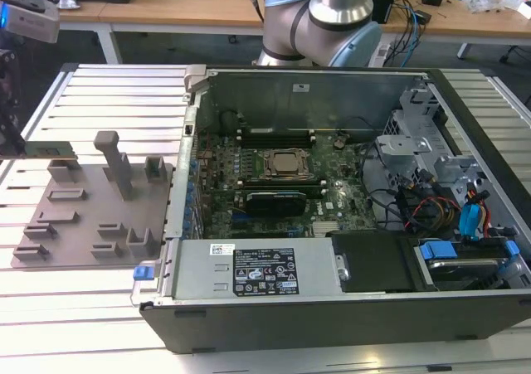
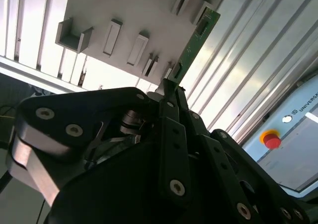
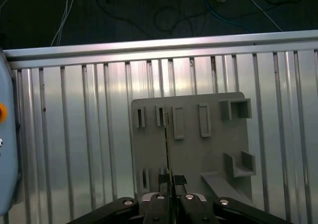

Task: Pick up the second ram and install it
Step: 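Pick up the second ram and move it above second insertion slot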

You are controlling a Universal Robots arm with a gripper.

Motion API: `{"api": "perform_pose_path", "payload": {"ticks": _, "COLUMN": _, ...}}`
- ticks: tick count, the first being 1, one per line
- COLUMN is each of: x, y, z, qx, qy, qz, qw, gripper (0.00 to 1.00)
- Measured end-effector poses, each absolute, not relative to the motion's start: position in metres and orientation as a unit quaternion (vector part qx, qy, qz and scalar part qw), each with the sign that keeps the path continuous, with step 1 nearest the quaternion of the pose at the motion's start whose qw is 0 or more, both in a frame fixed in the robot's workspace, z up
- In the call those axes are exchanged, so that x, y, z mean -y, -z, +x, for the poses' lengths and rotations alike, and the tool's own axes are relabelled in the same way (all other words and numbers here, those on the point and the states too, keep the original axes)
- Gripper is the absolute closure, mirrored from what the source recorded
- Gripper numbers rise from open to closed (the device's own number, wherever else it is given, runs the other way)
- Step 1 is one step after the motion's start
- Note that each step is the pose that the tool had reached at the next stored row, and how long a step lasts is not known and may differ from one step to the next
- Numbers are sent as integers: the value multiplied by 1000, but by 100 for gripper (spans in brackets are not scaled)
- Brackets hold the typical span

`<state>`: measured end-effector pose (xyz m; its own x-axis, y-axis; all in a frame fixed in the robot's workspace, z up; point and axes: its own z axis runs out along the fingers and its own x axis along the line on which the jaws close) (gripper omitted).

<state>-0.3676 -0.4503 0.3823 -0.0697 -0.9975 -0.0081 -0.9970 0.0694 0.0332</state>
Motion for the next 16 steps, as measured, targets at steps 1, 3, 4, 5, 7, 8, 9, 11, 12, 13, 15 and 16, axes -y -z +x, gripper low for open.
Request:
{"api": "perform_pose_path", "payload": {"ticks": 1, "x": 450, "y": -385, "z": -368, "qx": 731, "qy": 15, "qz": 682, "qw": 9, "gripper": 86}}
{"api": "perform_pose_path", "payload": {"ticks": 3, "x": 450, "y": -392, "z": -368, "qx": 731, "qy": 15, "qz": 682, "qw": 9, "gripper": 86}}
{"api": "perform_pose_path", "payload": {"ticks": 4, "x": 450, "y": -394, "z": -368, "qx": 731, "qy": 15, "qz": 682, "qw": 9, "gripper": 86}}
{"api": "perform_pose_path", "payload": {"ticks": 5, "x": 450, "y": -396, "z": -368, "qx": 731, "qy": 15, "qz": 682, "qw": 9, "gripper": 86}}
{"api": "perform_pose_path", "payload": {"ticks": 7, "x": 450, "y": -404, "z": -368, "qx": 731, "qy": 16, "qz": 682, "qw": 9, "gripper": 86}}
{"api": "perform_pose_path", "payload": {"ticks": 8, "x": 450, "y": -407, "z": -368, "qx": 731, "qy": 17, "qz": 682, "qw": 8, "gripper": 86}}
{"api": "perform_pose_path", "payload": {"ticks": 9, "x": 450, "y": -411, "z": -368, "qx": 731, "qy": 18, "qz": 682, "qw": 7, "gripper": 86}}
{"api": "perform_pose_path", "payload": {"ticks": 11, "x": 450, "y": -421, "z": -368, "qx": 731, "qy": 19, "qz": 682, "qw": 6, "gripper": 86}}
{"api": "perform_pose_path", "payload": {"ticks": 12, "x": 450, "y": -426, "z": -368, "qx": 731, "qy": 19, "qz": 682, "qw": 6, "gripper": 86}}
{"api": "perform_pose_path", "payload": {"ticks": 13, "x": 450, "y": -429, "z": -368, "qx": 731, "qy": 20, "qz": 682, "qw": 6, "gripper": 86}}
{"api": "perform_pose_path", "payload": {"ticks": 15, "x": 450, "y": -429, "z": -367, "qx": 731, "qy": 20, "qz": 682, "qw": 5, "gripper": 86}}
{"api": "perform_pose_path", "payload": {"ticks": 16, "x": 450, "y": -430, "z": -367, "qx": 731, "qy": 20, "qz": 682, "qw": 6, "gripper": 86}}
